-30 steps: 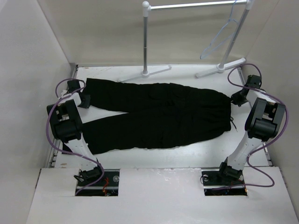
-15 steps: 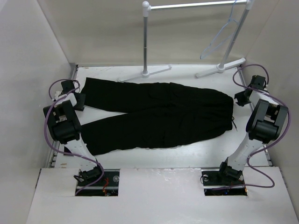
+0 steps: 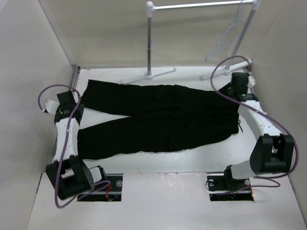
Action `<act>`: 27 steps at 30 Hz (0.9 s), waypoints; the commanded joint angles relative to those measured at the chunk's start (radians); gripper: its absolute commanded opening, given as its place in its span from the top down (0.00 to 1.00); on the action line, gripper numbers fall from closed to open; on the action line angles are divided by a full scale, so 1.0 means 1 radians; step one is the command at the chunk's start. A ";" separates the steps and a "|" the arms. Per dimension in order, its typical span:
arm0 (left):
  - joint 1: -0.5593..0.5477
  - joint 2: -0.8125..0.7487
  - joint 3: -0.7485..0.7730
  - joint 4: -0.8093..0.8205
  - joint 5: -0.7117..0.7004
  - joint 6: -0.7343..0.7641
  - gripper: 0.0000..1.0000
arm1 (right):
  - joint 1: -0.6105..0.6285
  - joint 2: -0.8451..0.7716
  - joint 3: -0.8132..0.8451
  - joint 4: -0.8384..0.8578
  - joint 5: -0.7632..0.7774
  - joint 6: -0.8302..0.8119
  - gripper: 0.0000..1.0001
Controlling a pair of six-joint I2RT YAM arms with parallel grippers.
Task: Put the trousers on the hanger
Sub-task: Flatten out the trousers at the center of the board.
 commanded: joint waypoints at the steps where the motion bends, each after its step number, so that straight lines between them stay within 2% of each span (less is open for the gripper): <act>1: 0.019 -0.111 -0.085 -0.198 -0.151 0.092 0.53 | 0.162 -0.068 -0.088 0.018 -0.005 0.019 0.82; 3: 0.022 -0.141 -0.125 -0.192 -0.137 0.127 0.53 | 0.272 -0.099 -0.124 0.021 -0.023 0.033 0.81; 6: 0.031 -0.094 -0.174 -0.160 -0.090 0.134 0.55 | 0.401 -0.145 -0.185 0.043 -0.046 0.044 0.78; 10: 0.152 0.008 -0.222 -0.100 -0.115 0.138 0.55 | 0.483 -0.191 -0.271 0.059 -0.094 0.039 0.72; 14: 0.280 0.039 -0.221 -0.069 -0.125 0.126 0.56 | 0.500 -0.261 -0.357 0.058 -0.103 0.035 0.68; 18: 0.286 0.034 -0.132 -0.094 -0.120 0.138 0.55 | 0.482 -0.326 -0.429 0.046 -0.094 0.029 0.59; 22: 0.297 0.062 -0.092 -0.132 -0.148 0.138 0.54 | 0.414 -0.318 -0.444 0.056 -0.091 0.045 0.48; 24: 0.285 0.021 -0.084 -0.132 -0.093 0.118 0.55 | 0.382 -0.295 -0.429 0.063 -0.097 0.041 0.47; 27: 0.167 -0.056 -0.077 -0.106 -0.073 0.109 0.54 | 0.339 -0.267 -0.402 0.069 -0.099 0.035 0.49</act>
